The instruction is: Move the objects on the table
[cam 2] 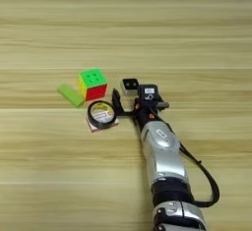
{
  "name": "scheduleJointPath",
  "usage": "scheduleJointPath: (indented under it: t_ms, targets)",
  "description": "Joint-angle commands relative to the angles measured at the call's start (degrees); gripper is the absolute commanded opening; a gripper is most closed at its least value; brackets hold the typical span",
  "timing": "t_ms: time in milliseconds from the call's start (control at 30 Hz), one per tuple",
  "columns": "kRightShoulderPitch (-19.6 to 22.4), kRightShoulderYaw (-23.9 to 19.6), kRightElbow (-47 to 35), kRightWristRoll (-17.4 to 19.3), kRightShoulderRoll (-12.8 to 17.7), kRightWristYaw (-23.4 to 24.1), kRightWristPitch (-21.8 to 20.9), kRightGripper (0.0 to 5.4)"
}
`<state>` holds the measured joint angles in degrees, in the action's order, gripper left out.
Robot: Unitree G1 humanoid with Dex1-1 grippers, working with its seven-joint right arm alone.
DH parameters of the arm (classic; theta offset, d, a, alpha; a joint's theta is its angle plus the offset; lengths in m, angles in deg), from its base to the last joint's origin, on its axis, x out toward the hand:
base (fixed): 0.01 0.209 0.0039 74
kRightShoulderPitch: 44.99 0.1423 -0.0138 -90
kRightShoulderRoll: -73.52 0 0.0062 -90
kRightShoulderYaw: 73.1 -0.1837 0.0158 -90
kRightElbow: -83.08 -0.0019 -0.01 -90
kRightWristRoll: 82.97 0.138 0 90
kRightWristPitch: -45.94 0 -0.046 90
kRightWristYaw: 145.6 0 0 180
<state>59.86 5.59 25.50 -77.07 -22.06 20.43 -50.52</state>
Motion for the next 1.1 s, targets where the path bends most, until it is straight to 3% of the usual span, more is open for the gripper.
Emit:
scheduleJointPath:
  t_ms: [33, 300, 533, 767, 933, 1100]
  targets:
    - [3.0, -0.4, -2.9, 0.6, 1.0, 1.0, -1.3, 5.38]
    - [2.4, -0.2, -4.6, 0.7, 0.9, 1.3, -1.2, 5.38]
    - [-0.8, -0.4, -13.9, 1.4, 0.7, 1.7, 0.5, 5.38]
    - [-10.3, 1.4, -31.9, 1.8, -1.1, 2.5, 5.5, 5.38]
    - [-16.3, 5.6, -41.2, 1.4, -3.1, 2.2, 9.1, 5.38]
    - [-19.8, 11.4, -45.6, 0.2, -5.2, 1.6, 9.7, 5.38]
